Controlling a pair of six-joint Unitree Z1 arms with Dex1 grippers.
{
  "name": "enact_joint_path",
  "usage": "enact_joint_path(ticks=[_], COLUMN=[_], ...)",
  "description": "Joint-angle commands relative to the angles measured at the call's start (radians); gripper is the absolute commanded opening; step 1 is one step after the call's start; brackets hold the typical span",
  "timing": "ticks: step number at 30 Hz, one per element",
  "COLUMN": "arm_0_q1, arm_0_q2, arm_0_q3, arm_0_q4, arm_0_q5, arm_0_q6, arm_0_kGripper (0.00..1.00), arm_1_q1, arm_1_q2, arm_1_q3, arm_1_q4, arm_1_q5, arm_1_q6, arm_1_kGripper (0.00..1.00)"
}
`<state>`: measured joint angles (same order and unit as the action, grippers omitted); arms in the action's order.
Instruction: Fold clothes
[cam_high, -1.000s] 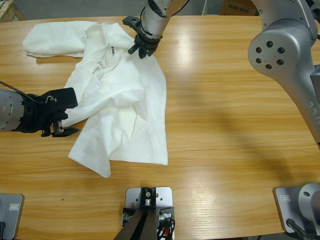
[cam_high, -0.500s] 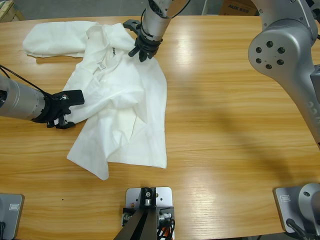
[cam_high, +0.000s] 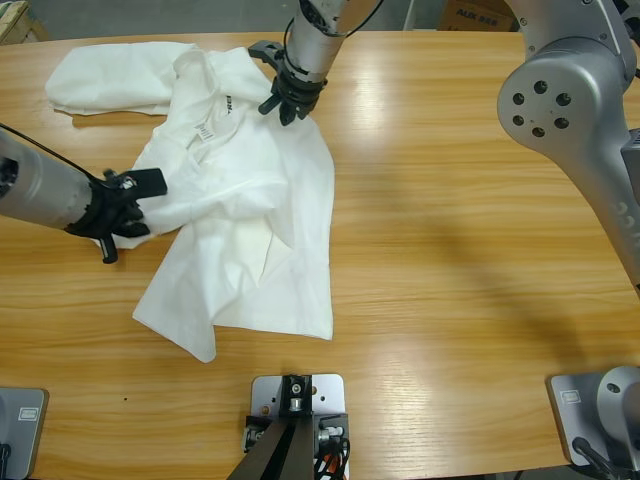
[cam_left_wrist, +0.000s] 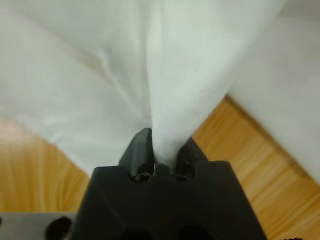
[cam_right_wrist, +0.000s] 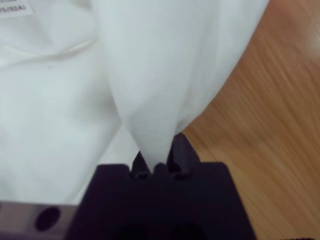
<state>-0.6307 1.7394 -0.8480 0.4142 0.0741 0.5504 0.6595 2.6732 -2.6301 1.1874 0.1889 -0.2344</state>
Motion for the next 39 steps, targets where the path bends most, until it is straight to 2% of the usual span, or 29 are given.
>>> enact_joint_path(ticks=[1, 3, 8, 15, 16, 17, 18, 21, 26, 29, 31, 34, 37, 38, 39], arm_0_q1=[-0.031, -0.038, -0.057, -0.055, -0.053, -0.048, -0.044, -0.008, 0.028, 0.038, 0.048, 0.052, 0.052, 0.053, 0.053], arm_0_q2=[-0.069, -0.049, 0.030, 0.042, 0.041, 0.038, 0.034, 0.008, -0.013, -0.020, -0.019, -0.014, -0.015, -0.015, -0.015], arm_0_q3=[-0.014, -0.027, -0.064, -0.070, -0.071, -0.074, -0.076, -0.083, -0.079, -0.077, -0.079, -0.085, -0.086, -0.086, -0.087], arm_0_q4=[0.199, 0.239, 0.336, 0.394, 0.394, 0.394, 0.394, 0.393, 0.394, 0.394, 0.393, 0.391, 0.391, 0.391, 0.391], arm_0_q5=[0.051, 0.046, 0.044, 0.056, 0.056, 0.056, 0.056, 0.056, 0.063, 0.075, 0.078, 0.078, 0.078, 0.077, 0.077], arm_0_q6=[-0.020, -0.020, -0.015, -0.026, -0.026, -0.028, -0.030, -0.042, -0.048, -0.054, -0.055, -0.055, -0.055, -0.055, -0.056], arm_0_kGripper=[0.000, 0.000, 0.000, 0.000, 0.000, 0.000, 0.000, 0.000, 0.000, 0.000, 0.000, 0.000, 0.000, 0.000, 0.000], arm_1_q1=[-0.075, -0.090, -0.104, -0.109, -0.110, -0.114, -0.115, -0.116, -0.115, -0.144, -0.142, -0.064, 0.042, 0.069, 0.076], arm_1_q2=[0.032, 0.039, 0.055, 0.043, 0.035, 0.021, 0.004, -0.053, -0.179, -0.316, -0.417, -0.545, -0.629, -0.698, -0.801], arm_1_q3=[-0.461, -0.461, -0.461, -0.461, -0.463, -0.467, -0.470, -0.505, -0.525, -0.519, -0.476, -0.237, 0.102, 0.309, 0.576], arm_1_q4=[-0.142, -0.203, -0.246, -0.292, -0.298, -0.300, -0.285, -0.152, 0.022, 0.251, 0.371, 0.417, 0.370, 0.255, 0.067], arm_1_q5=[-0.035, -0.038, -0.010, -0.028, -0.039, -0.051, -0.084, -0.202, -0.295, -0.238, -0.185, -0.124, -0.084, -0.069, -0.035], arm_1_q6=[-0.002, -0.014, -0.051, -0.141, -0.138, -0.121, -0.090, -0.027, 0.035, 0.153, 0.198, 0.390, 0.541, 0.587, 0.652], arm_1_kGripper=[0.000, 0.000, 0.000, 0.000, 0.216, 0.948, 1.000, 1.000, 1.000, 0.993, 0.932, 0.861, 0.822, 0.817, 0.785])
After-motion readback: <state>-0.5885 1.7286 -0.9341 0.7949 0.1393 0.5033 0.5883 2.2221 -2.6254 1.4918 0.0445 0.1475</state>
